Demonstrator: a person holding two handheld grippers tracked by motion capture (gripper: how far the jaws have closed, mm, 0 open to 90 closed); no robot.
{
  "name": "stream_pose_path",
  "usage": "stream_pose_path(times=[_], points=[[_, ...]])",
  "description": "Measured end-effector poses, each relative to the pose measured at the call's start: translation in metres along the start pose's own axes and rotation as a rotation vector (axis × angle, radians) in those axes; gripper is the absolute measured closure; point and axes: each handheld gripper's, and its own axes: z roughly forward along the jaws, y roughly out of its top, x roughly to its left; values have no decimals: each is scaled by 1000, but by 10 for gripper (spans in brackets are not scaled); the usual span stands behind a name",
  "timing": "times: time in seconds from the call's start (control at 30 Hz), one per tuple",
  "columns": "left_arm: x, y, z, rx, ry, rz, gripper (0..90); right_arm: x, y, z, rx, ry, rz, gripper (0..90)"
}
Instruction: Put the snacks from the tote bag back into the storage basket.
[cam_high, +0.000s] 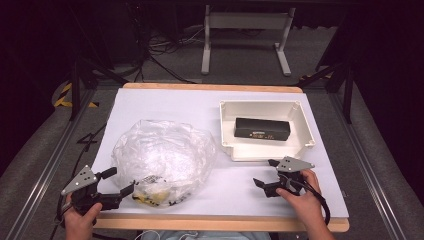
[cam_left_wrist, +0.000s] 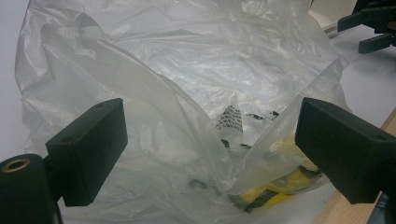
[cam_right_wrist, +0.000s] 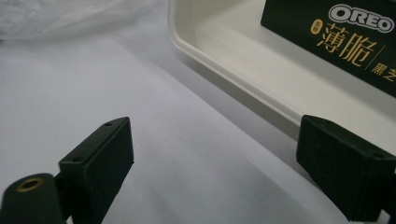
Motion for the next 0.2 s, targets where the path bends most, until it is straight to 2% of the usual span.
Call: stream_pose_path(times=[0.1, 0.2], points=[[0, 0, 0, 1, 2, -3, 100, 2, 1, 4, 38, -6, -16, 88], [1, 0, 0, -1, 4, -4, 99, 7, 3, 12, 117, -10, -75, 53]])
